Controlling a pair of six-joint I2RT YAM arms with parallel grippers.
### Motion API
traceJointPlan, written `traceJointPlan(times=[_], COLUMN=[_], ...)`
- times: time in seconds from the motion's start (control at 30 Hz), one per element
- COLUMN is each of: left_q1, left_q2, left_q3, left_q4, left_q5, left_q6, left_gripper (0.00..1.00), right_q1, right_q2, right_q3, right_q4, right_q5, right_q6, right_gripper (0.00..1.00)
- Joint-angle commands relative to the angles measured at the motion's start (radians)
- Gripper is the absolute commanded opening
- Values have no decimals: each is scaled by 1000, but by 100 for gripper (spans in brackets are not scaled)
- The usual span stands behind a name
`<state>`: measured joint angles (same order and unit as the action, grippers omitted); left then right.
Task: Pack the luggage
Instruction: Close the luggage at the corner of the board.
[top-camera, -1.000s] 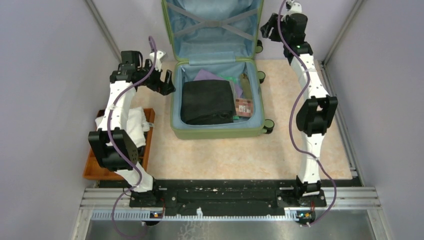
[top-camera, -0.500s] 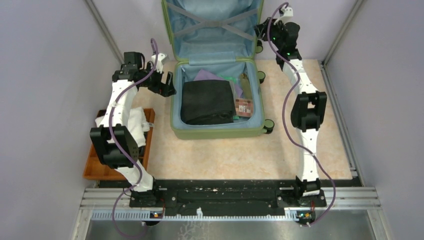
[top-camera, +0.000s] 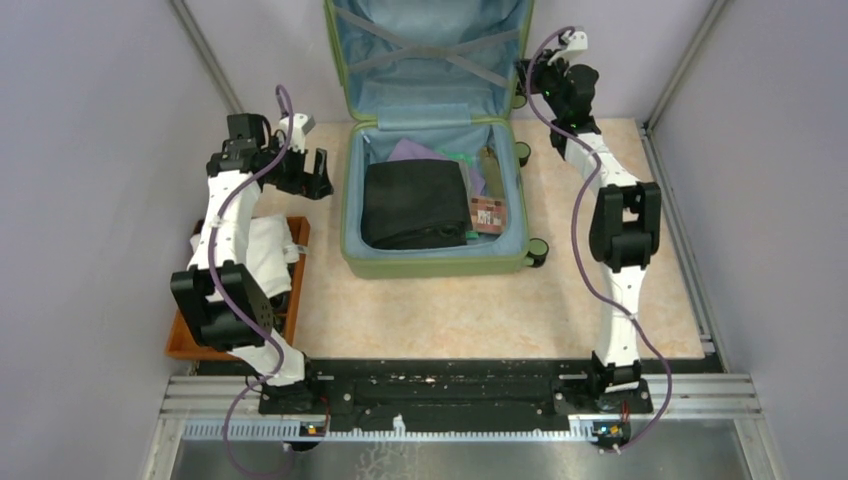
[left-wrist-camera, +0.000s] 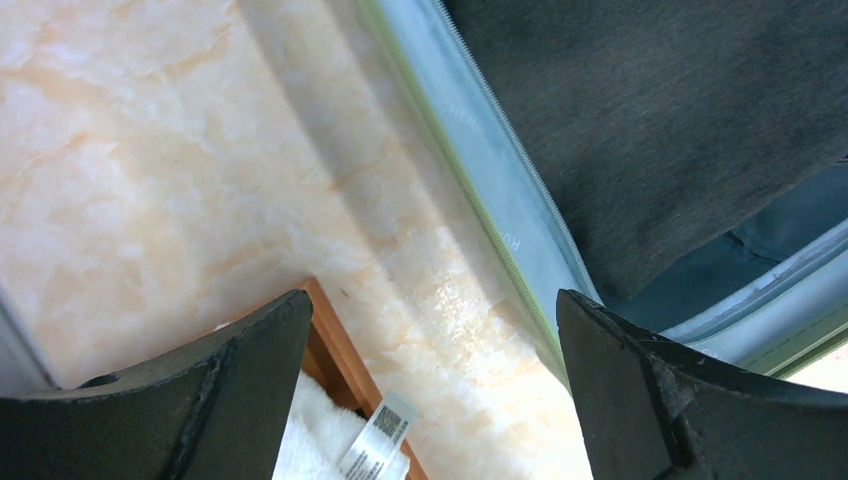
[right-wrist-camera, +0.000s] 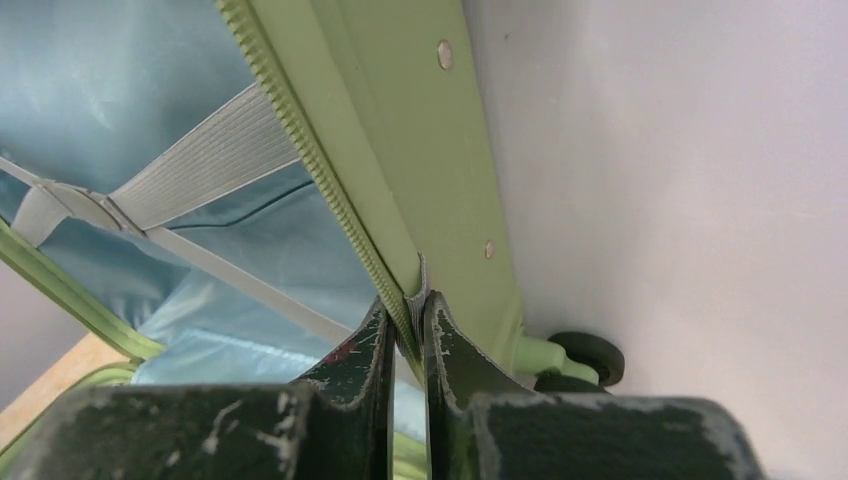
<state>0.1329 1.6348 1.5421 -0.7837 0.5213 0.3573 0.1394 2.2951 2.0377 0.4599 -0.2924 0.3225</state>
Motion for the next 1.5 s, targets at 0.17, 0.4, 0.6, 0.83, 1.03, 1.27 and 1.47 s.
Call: traceJointPlan(times=[0.17,0.4,0.6,0.83,1.03,1.27,1.47], left_q1=[23,24,60,93,93,112,143], left_q2=[-141,-204,-255,-297,-327,-338,-310], left_q3=[-50,-72,-36,-57,-149,-207,-234], left_q4=[35,20,-9,-49,-52,6,74], left_q5=[-63,-78,-98,-74,-20,-148,-242], left_q6=[-35,-38,-46,-15,6,58,55], left_gripper=[98,98,98,98,98,98,98], right_q1=[51,54,58,60,29,-58,-58], right_q2=[-358,-557,-740,-994,-1128,-1018,-871], right_q3=[-440,-761,-1035,-1353,-1432,-1263,-1212], right_q4=[253,297,208,6,-221,-455,-468], right_q5=[-75,-62,-71,70,205,183,65], right_q6=[14,-17,108,297,392,411,406], right_gripper=[0,0,52,74,73,66,42])
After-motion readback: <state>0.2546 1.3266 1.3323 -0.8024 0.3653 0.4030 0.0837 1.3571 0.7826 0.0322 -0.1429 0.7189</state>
